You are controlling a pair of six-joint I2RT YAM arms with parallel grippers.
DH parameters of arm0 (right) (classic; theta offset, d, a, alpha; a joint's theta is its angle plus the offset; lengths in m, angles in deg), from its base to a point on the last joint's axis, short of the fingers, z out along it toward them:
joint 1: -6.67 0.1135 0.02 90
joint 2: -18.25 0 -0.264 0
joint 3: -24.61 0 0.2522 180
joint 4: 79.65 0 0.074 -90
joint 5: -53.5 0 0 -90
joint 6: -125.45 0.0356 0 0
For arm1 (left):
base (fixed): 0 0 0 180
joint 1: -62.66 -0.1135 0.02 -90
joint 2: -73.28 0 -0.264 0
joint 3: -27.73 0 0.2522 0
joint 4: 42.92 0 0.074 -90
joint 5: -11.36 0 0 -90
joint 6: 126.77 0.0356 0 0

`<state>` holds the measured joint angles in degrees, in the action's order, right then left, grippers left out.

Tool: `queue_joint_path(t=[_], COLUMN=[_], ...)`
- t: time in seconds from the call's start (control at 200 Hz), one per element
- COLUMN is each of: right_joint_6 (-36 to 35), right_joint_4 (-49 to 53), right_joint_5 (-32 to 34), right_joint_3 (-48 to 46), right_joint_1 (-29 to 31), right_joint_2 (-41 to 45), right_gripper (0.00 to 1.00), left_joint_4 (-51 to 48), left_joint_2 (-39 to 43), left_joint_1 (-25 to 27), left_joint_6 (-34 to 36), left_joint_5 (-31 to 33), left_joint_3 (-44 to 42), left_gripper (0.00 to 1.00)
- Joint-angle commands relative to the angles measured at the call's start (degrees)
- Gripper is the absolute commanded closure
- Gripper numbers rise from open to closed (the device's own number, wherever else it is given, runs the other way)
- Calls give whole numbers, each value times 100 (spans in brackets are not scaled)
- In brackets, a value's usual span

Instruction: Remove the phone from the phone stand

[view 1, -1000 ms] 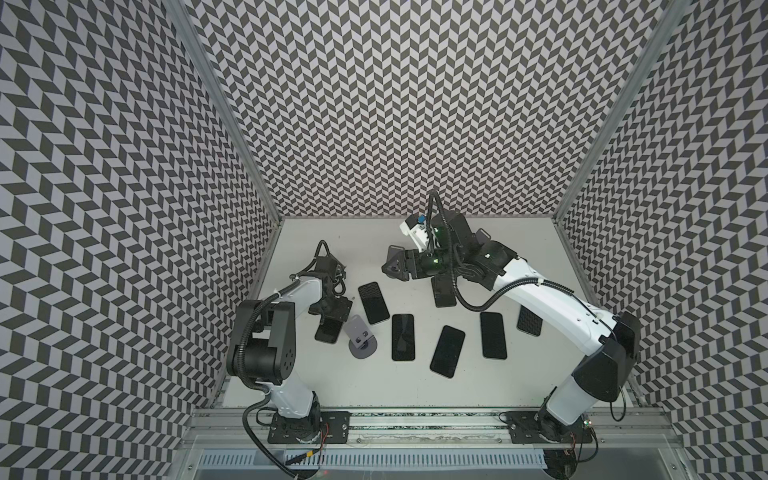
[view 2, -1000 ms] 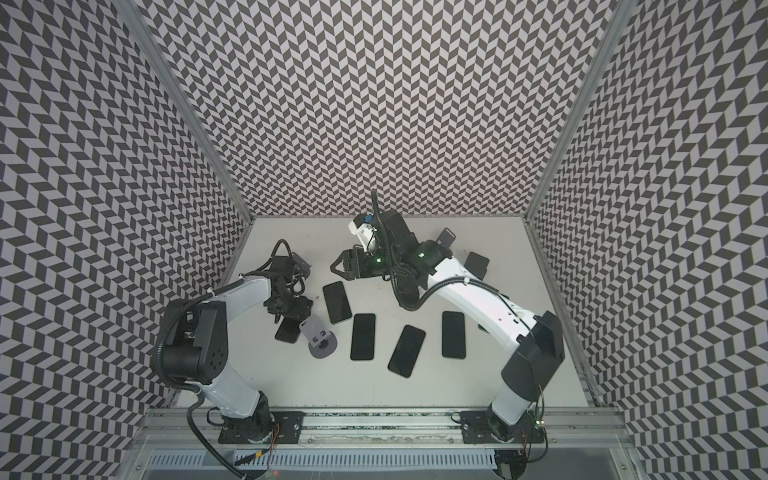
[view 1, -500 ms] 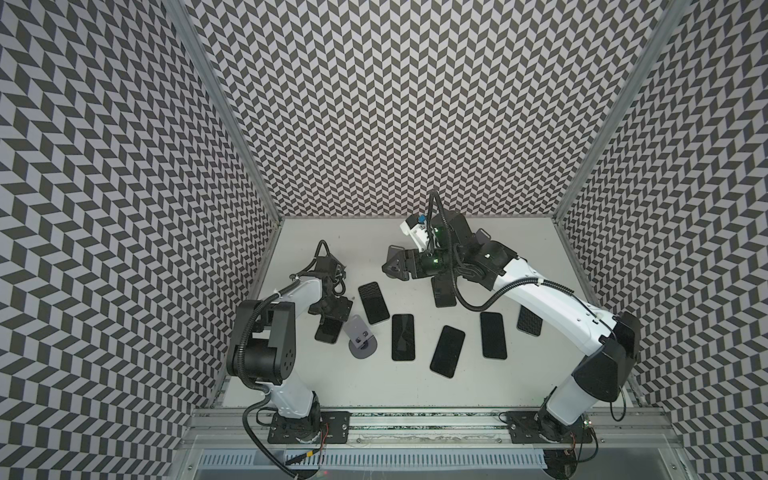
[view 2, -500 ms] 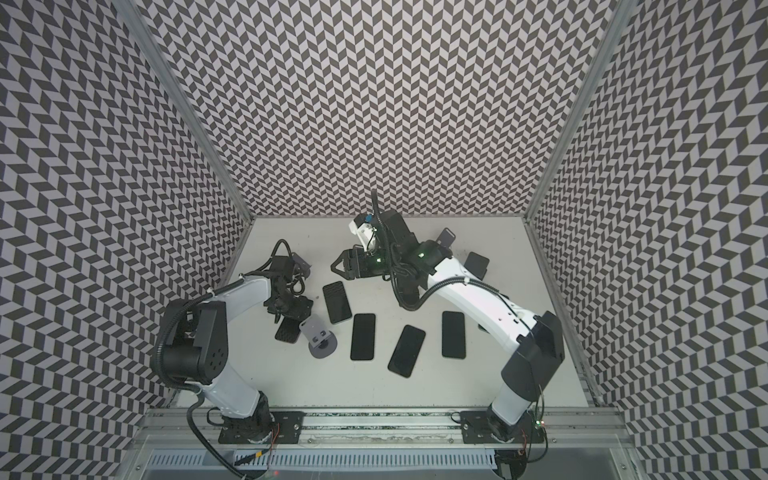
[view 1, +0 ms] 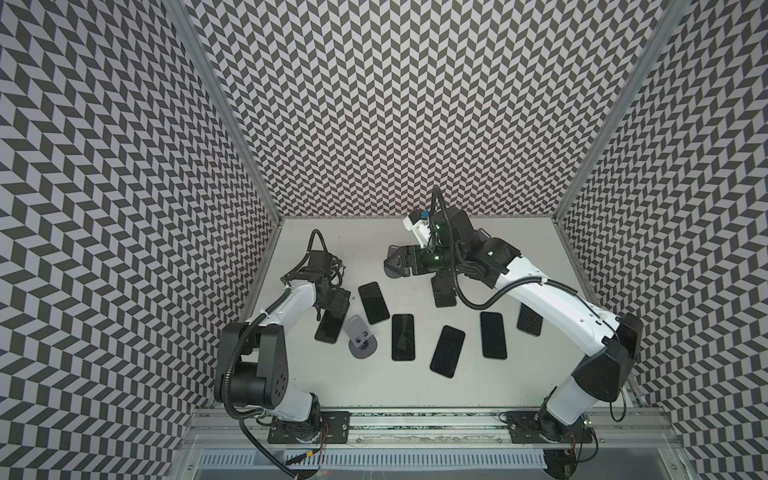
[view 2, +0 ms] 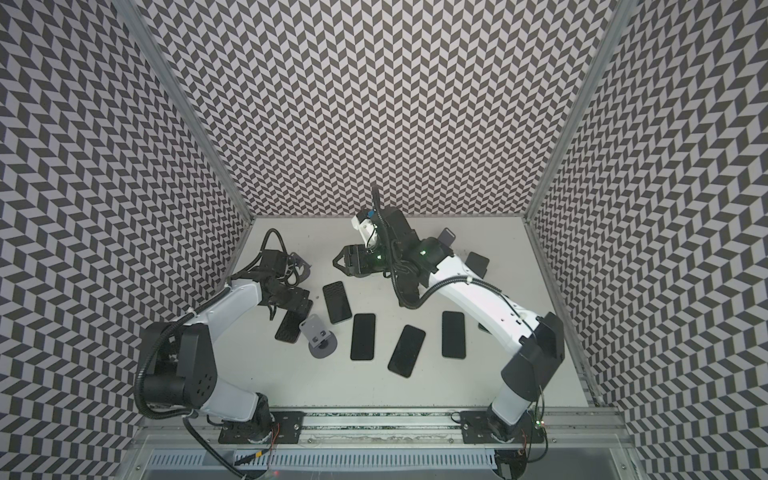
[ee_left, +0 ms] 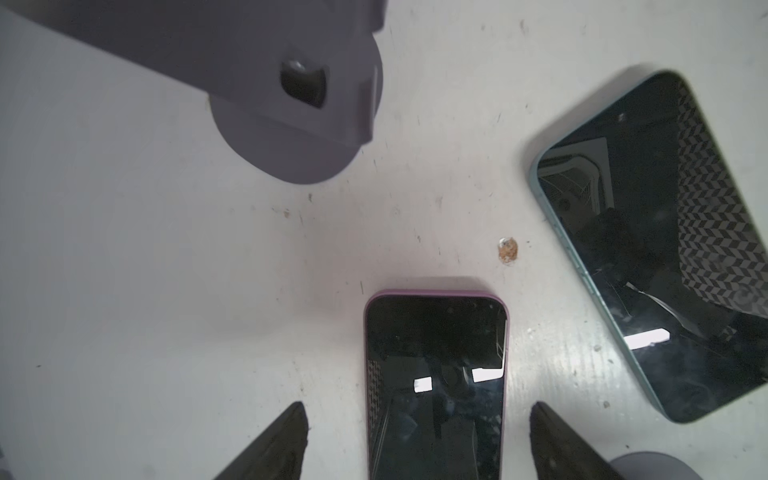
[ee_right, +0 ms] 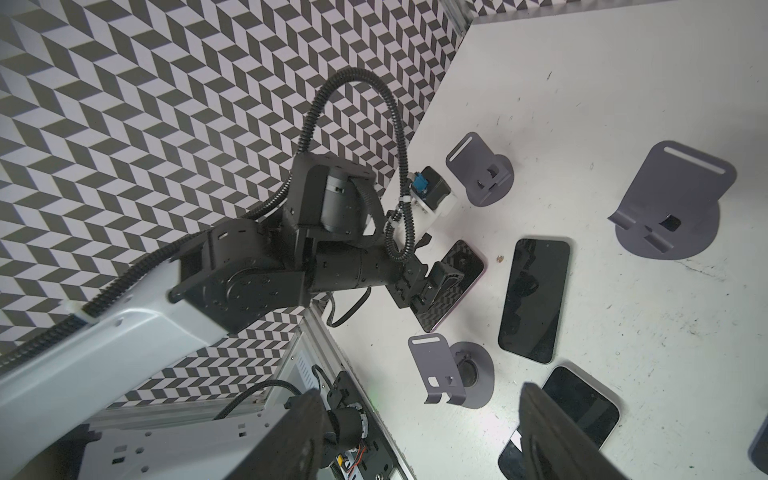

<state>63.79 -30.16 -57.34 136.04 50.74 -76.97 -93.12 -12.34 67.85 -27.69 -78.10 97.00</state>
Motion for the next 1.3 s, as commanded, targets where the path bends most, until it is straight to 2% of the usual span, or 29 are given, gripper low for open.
queue_joint_path(t=[0.0,0.22,0.426,0.571,0.646,0.791,0.891,1.011,1.182,1.297], right_joint_6=[-184,-323,-574,-645,-725,-1489,-2212,-3015,-3209,-3290], right_joint_4=[61,279,-45,-1035,-1666,-2922,-4038,-5599,-7114,-7658], right_joint_5=[416,955,1496,2082,2625,3991,4701,5076,4829,4355], right_joint_3=[285,641,294,-1035,-1949,-3577,-4794,-6208,-7454,-7764], right_joint_1=[-22,-197,-610,-1191,-1506,-1932,-2153,-2451,-3065,-3334], right_joint_2=[223,303,749,1519,2018,2897,3486,3958,3822,3476], right_gripper=[27,26,25,24,24,24,19,15,15,16], left_joint_4=[244,782,2271,3963,4788,6245,6987,7892,8871,9599], left_joint_2=[394,1158,2240,3229,3662,4122,4148,3900,2867,2160], left_joint_1=[-58,-196,-229,-230,-229,-231,-231,-239,-250,-244], left_joint_6=[-47,-287,-794,-938,-1018,-1279,-1269,-1408,-1660,-1638], left_joint_5=[-60,80,173,462,611,861,1123,1599,1855,1741], left_joint_3=[0,88,-475,-1547,-2147,-3327,-4006,-4646,-4846,-4891], left_gripper=[16,16,15,14,13,13,13,13,13,13])
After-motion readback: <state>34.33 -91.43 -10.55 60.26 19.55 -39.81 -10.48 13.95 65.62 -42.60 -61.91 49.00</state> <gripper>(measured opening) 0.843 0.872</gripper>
